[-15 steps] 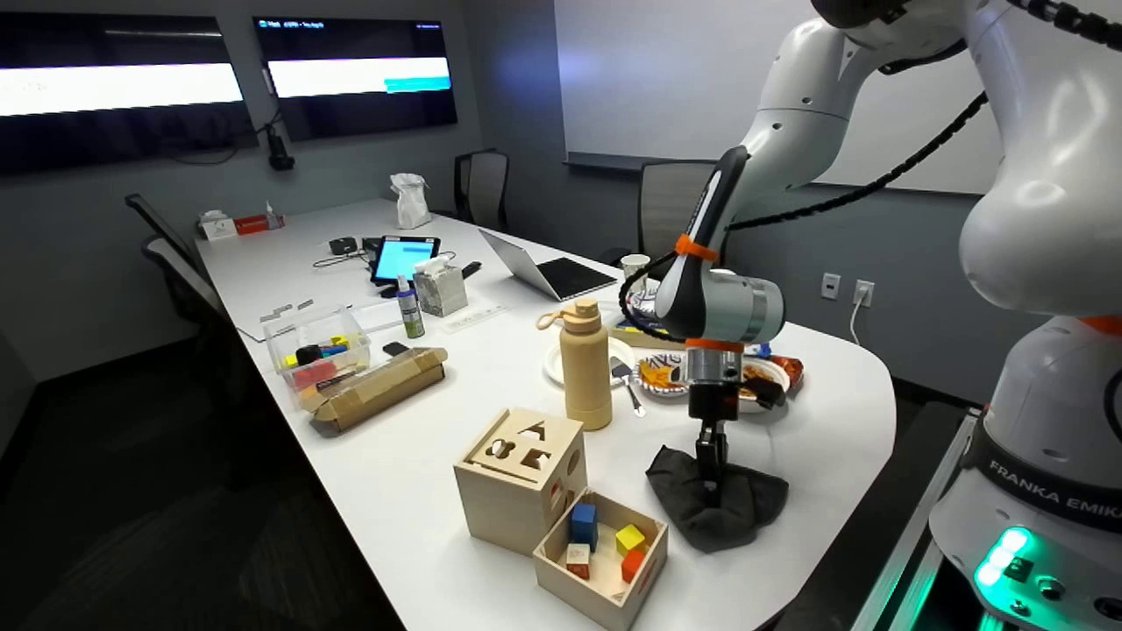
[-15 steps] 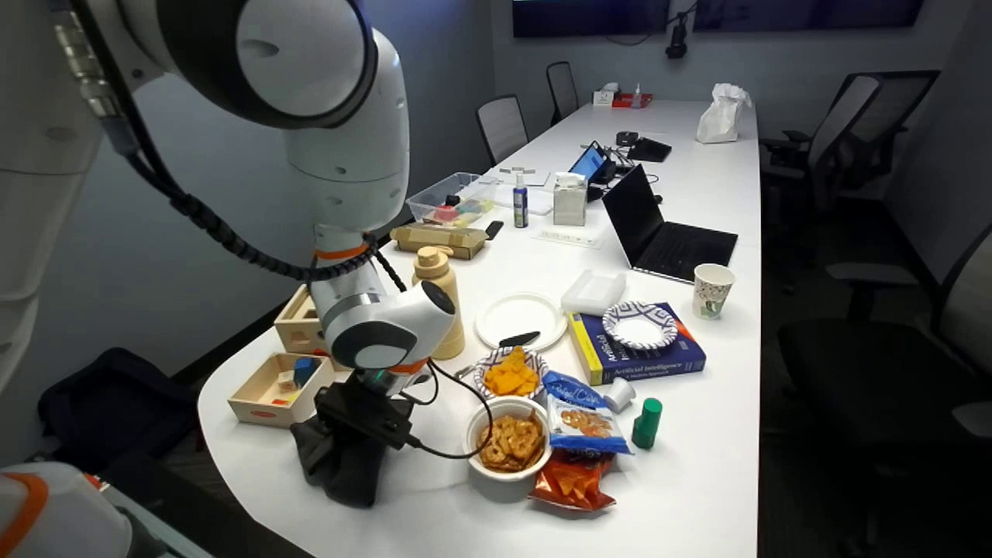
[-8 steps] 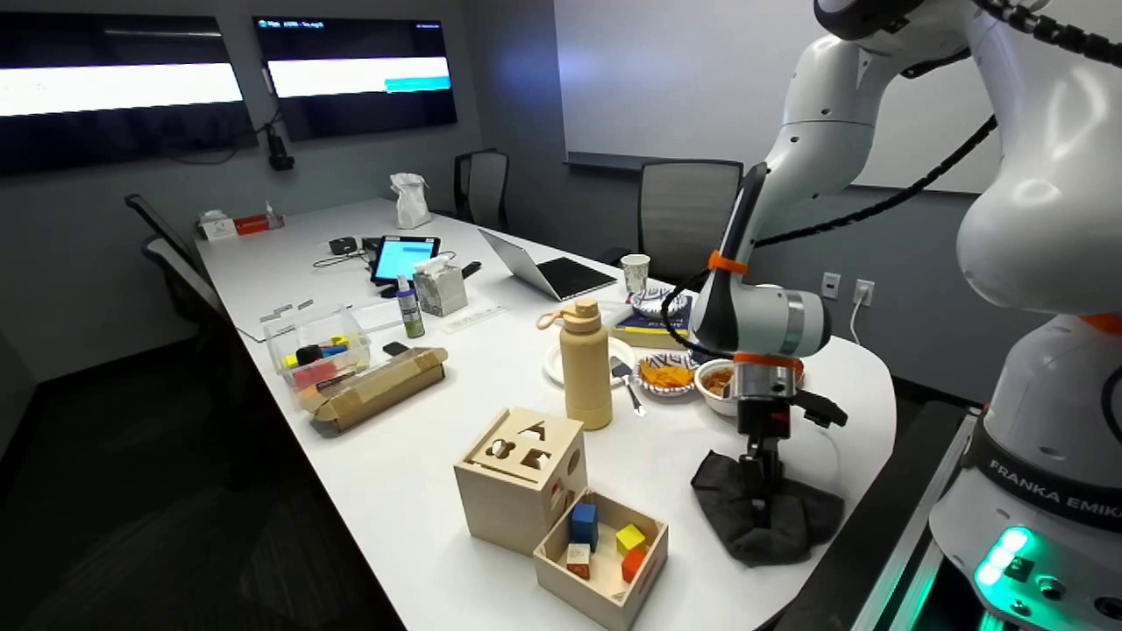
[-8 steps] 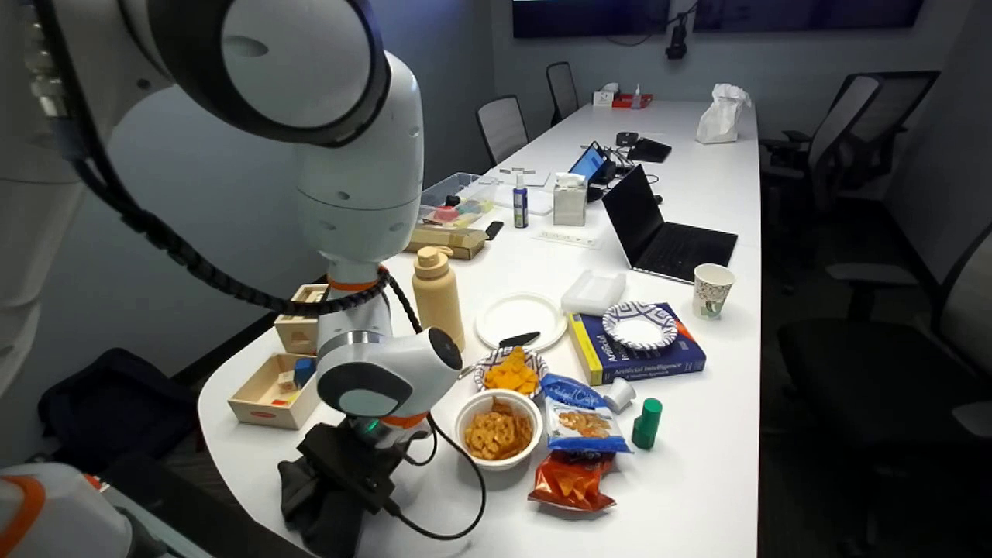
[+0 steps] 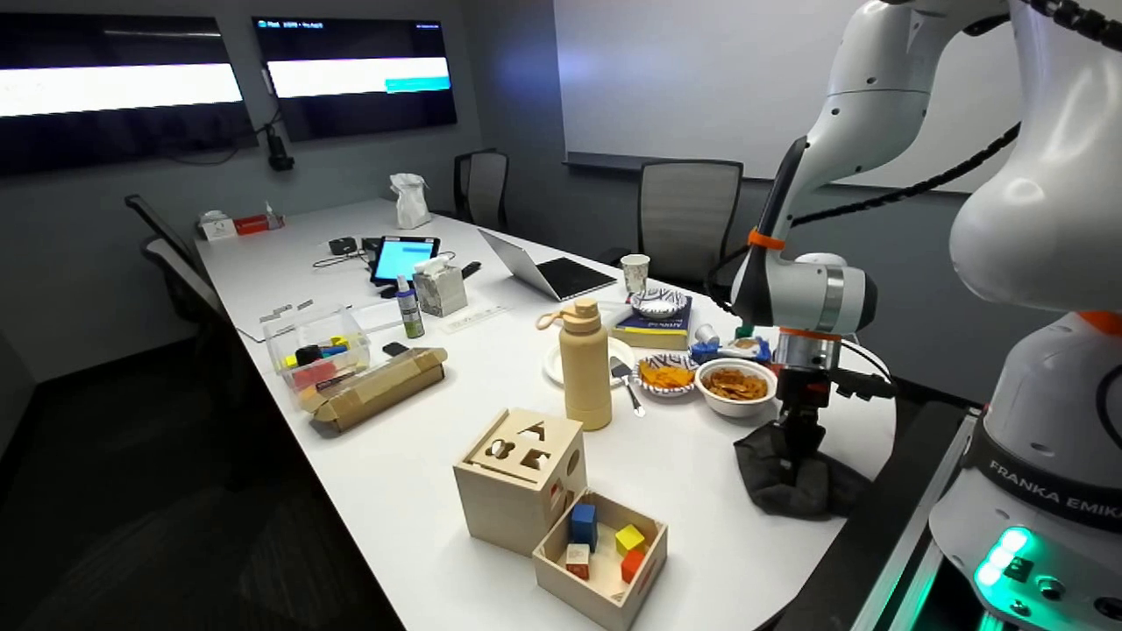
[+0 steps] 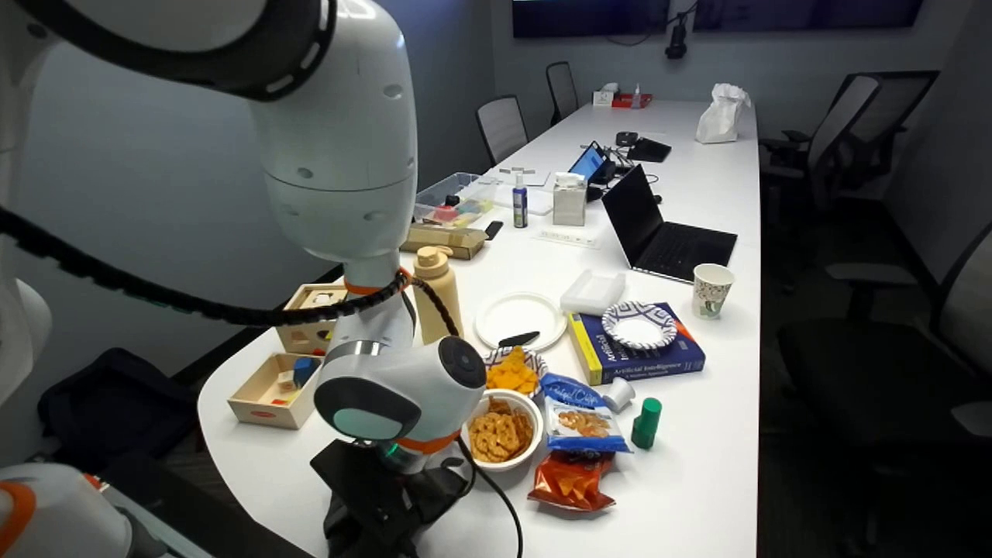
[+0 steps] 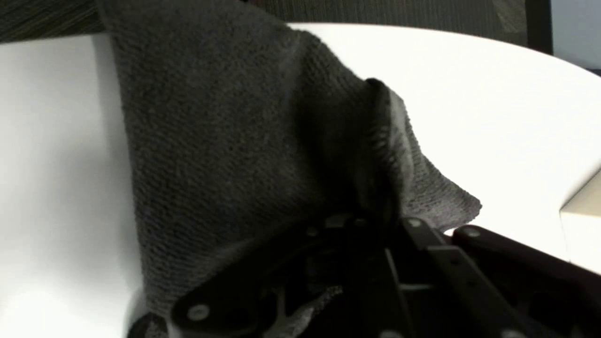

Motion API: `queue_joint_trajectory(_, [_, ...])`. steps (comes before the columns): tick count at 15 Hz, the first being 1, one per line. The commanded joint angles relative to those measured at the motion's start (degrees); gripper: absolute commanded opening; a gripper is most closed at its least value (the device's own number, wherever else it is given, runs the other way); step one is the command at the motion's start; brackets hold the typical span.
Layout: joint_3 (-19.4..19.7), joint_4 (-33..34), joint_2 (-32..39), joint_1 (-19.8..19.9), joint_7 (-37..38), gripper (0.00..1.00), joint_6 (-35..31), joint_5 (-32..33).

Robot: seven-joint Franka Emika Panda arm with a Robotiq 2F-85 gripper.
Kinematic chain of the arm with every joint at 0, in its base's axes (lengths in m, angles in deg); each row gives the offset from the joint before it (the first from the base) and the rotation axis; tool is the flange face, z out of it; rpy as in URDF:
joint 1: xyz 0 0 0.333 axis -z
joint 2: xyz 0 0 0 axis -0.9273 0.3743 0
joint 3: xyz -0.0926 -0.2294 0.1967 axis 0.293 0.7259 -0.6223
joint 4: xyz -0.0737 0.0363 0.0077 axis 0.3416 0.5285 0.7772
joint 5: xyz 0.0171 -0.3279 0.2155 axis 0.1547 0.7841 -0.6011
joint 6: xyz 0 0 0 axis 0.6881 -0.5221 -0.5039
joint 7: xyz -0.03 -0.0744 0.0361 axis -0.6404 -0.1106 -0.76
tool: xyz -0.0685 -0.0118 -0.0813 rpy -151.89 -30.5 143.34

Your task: Wipe the table using the black towel

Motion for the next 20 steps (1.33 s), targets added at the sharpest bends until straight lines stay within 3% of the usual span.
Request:
queue_joint_trajectory(1, [-0.53,1.34,-2.98,-3.38,4.8,0.02,-1.7,0.43])
queue_joint_trajectory(4, [0.8,5.91,-2.84,-8.78,8.59,0.02,-0.18,3.1])
queue_joint_trajectory(8, [3.75,12.95,-2.27,-20.0,15.4,0.02,2.24,9.56])
queue_joint_trajectory(11, [4.26,17.69,-1.09,-25.74,16.97,0.02,5.18,13.64])
queue_joint_trajectory(14, [3.4,20.0,-0.16,-27.77,15.14,0.02,7.56,14.78])
queue_joint_trajectory(20, [-0.82,18.13,1.09,-24.96,4.92,0.02,9.35,11.48])
